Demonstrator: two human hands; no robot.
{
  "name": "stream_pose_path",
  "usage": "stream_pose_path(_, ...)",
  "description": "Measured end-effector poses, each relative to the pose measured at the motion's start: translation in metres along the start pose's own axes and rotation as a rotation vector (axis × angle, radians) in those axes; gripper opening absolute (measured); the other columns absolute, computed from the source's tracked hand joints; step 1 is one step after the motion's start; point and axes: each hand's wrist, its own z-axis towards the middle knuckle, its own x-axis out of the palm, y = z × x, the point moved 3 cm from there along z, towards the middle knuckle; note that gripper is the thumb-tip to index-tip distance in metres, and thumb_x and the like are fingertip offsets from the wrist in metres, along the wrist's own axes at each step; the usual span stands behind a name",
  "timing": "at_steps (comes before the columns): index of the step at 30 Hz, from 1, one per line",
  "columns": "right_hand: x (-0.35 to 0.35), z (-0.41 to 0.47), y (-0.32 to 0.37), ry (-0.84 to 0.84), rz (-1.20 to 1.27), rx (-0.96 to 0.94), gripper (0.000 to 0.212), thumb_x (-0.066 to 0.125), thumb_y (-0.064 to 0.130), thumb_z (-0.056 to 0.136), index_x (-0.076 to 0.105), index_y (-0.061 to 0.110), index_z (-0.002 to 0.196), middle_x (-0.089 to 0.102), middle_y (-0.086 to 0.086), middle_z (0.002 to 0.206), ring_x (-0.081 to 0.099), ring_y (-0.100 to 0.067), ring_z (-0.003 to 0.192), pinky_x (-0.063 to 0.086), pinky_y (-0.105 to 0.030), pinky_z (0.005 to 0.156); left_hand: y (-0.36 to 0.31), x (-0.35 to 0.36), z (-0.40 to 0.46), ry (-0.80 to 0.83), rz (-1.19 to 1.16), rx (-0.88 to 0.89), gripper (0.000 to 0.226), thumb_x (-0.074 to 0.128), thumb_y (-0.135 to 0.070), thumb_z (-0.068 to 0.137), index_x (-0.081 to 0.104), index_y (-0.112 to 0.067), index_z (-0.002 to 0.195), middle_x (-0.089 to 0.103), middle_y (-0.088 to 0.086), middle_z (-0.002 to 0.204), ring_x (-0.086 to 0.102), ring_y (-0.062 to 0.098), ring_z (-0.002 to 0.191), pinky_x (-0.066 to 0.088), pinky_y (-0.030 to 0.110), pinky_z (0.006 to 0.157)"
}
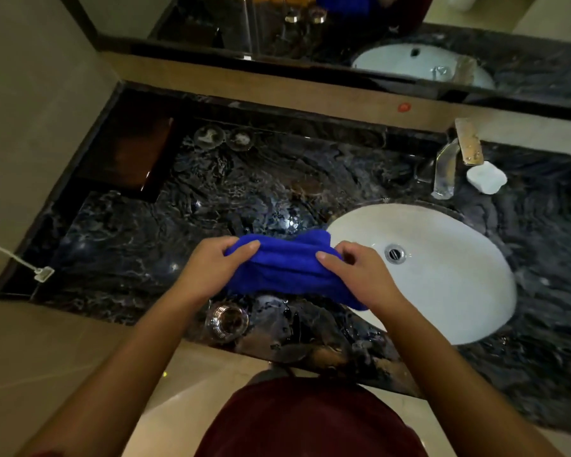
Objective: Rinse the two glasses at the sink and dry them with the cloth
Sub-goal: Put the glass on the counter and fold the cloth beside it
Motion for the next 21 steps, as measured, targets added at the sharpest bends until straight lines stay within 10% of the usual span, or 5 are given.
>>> stream_pose_path(9,0.001,0.01,-0.006,0.069,0.299,0.041,0.02,0.069,0.033,0.099,0.059,0.017,0.092,0.071,-0.002,0.067,0.064,-0.016,0.057,0.043,-0.026,0.049,0.011,0.008,0.006,-0.145,0.034,0.138,0.023,0.069,-0.037,0.096,0.078,-0.016,0.093,0.062,-0.012,0.138,0.057,0.011,0.128,0.043,0.035,0.109)
stream_pose_path(14,0.002,0.013,-0.027,0.399,0.144,0.084,0.021,0.074,0.041,0.093,0.073,0.026,0.108,0.079,0.003,0.098,0.074,-0.011,0.087,0.054,-0.022,0.072,0.027,0.015,0.006,-0.113,-0.26,-0.069,0.043,0.08,-0.045,0.083,0.077,-0.003,0.09,0.076,0.021,0.086,0.066,0.025,0.079,0.052,0.041,0.077)
stream_pose_path(21,0.016,0.046,-0.053,0.368,0.11,0.141,0.011,0.075,0.028,0.094,0.076,0.02,0.102,0.079,-0.002,0.095,0.075,-0.024,0.093,0.059,-0.041,0.085,0.056,0.019,0.041,-0.026,-0.208,-0.281,0.031,0.076,-0.037,0.091,0.078,-0.006,0.096,0.08,0.012,0.092,0.073,0.023,0.086,0.055,0.037,0.077)
